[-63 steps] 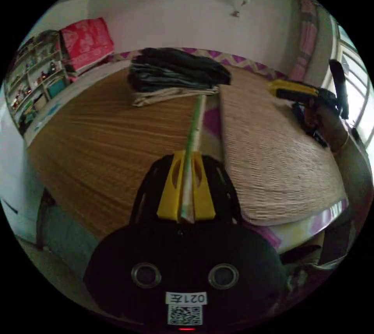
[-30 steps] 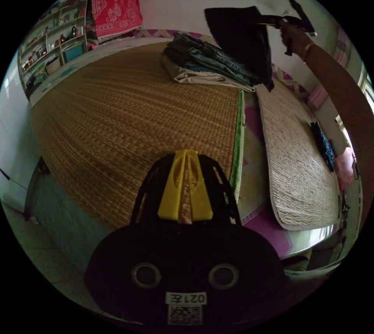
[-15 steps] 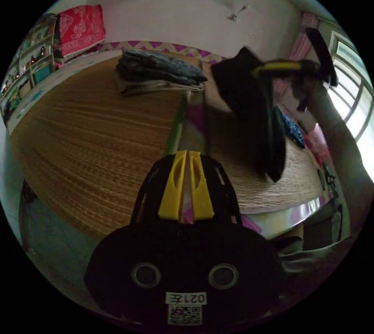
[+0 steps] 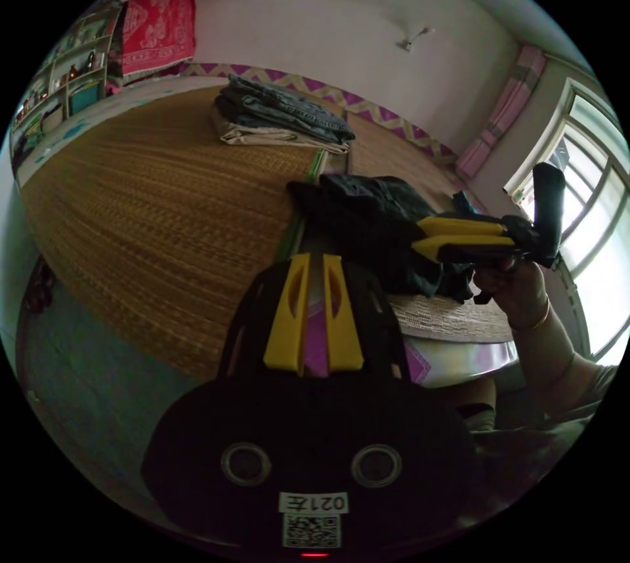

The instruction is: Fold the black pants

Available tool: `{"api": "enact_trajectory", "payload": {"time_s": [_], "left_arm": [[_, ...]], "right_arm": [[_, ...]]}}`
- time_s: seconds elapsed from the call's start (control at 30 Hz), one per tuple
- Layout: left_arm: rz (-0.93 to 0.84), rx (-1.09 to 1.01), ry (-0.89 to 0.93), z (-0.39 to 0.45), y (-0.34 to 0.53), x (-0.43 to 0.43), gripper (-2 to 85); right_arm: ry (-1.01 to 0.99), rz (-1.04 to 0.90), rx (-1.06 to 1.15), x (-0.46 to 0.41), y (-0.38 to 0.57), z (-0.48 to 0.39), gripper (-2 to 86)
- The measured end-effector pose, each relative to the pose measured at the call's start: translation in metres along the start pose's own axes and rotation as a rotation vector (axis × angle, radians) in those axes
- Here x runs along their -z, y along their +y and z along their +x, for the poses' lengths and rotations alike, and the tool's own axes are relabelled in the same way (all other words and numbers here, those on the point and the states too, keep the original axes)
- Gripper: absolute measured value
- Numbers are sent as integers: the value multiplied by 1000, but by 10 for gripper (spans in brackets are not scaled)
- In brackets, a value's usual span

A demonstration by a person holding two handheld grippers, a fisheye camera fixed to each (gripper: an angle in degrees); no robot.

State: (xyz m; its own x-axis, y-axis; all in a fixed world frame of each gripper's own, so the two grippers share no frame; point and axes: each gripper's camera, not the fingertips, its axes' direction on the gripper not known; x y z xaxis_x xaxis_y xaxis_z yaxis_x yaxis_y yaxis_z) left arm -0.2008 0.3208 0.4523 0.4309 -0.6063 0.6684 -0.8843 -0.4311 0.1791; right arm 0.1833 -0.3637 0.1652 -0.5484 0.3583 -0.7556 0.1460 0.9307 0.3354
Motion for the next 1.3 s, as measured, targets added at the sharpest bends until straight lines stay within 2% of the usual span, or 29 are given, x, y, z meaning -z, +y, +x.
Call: {"api": "enact_trajectory", "payload": {"time_s": [0.13,0.23,0.33,0.43,0.53,0.63,0.7,0.8,0.87,1.0,1.1,1.17,1.3], "left_arm": [[1,25,-4,-6,5,0,11],[3,35,-7,-7,8,-2,12],[-6,42,-11,-6,8,-9,14],[-13,49,-5,-4,8,-16,14],[-16,35,-7,0,5,-22,14],[-7,12,-12,9,-2,-31,14],[-10,-5,4,17,-10,-43,17],[-20,-16,7,27,-20,-65,25],[-19,-7,-4,33,-29,-81,39],[-41,-16,-55,44,-56,-125,69],[-118,-12,27,45,-75,-152,44],[-132,-15,82,46,-83,-160,14],[-130,19,164,43,-102,-174,-1]], "right_arm": [[32,47,21,8,27,0,95],[90,-50,103,-14,45,-13,136],[261,-110,91,-39,71,-15,121],[187,-27,-61,-26,106,16,69],[62,191,-240,44,158,69,47],[87,407,-411,150,237,124,40],[185,553,-544,239,322,165,37],[325,665,-724,331,442,208,37],[371,646,-862,361,517,236,36],[266,634,-1223,353,703,288,35],[178,601,-1394,326,804,299,34],[102,720,-1382,324,842,293,33],[81,730,-1326,340,875,289,33]]}}
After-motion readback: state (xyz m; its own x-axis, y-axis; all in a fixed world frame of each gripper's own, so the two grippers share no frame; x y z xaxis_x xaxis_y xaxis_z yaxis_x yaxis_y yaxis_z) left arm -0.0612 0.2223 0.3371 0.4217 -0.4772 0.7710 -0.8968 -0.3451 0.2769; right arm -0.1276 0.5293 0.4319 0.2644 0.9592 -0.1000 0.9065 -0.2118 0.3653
